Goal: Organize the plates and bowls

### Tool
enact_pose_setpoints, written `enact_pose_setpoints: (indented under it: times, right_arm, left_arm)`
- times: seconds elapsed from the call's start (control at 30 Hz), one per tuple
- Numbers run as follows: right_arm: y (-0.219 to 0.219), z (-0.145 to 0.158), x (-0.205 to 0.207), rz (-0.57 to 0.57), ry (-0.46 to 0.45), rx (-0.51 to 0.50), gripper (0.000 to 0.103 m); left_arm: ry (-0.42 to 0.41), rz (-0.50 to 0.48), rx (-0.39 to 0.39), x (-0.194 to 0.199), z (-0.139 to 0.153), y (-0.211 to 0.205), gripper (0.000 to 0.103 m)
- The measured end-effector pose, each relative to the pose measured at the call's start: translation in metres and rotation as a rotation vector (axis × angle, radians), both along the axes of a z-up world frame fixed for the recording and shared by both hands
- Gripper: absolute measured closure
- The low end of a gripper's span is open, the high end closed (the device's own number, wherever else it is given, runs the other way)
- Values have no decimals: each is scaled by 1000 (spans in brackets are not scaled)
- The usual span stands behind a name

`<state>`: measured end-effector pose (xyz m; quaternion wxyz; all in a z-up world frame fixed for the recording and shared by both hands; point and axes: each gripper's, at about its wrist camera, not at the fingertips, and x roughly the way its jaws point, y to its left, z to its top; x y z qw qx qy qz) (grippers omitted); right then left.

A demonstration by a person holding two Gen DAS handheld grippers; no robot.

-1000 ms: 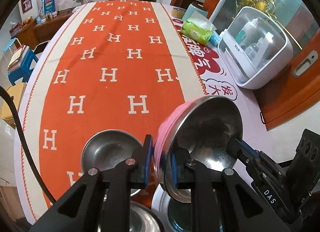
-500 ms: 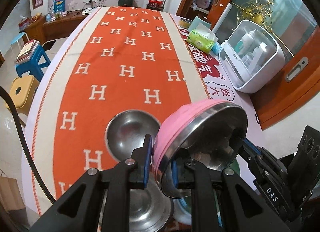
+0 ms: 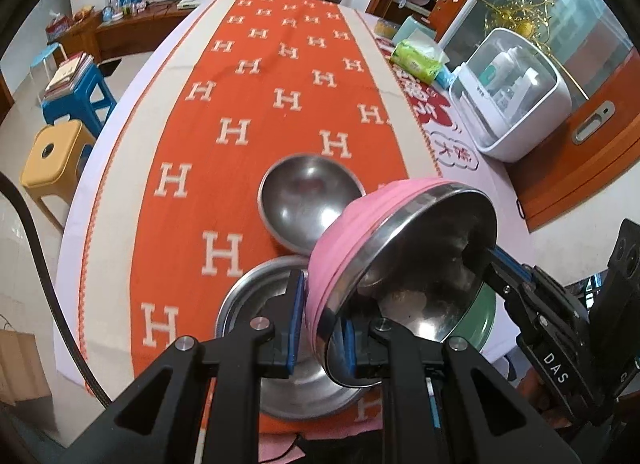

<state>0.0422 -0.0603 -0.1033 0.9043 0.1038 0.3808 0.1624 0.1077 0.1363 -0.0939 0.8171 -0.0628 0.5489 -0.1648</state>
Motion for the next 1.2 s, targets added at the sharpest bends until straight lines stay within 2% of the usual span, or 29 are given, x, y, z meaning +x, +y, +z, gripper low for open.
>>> enact_pose_setpoints:
  times: [0.43,0.7,1.2]
  right_arm:
    - [39,-17,-9,82,105,-83,93]
    - [54,-34,-5,123,182,-146,93]
    - [66,-47,5,144,238,-202,91]
  left_arm:
    - [119,8,42,-20,-36,23,89]
    - [194,16,52,-18,-57,30,88]
    - [242,-10,86,-12,-69,30,85]
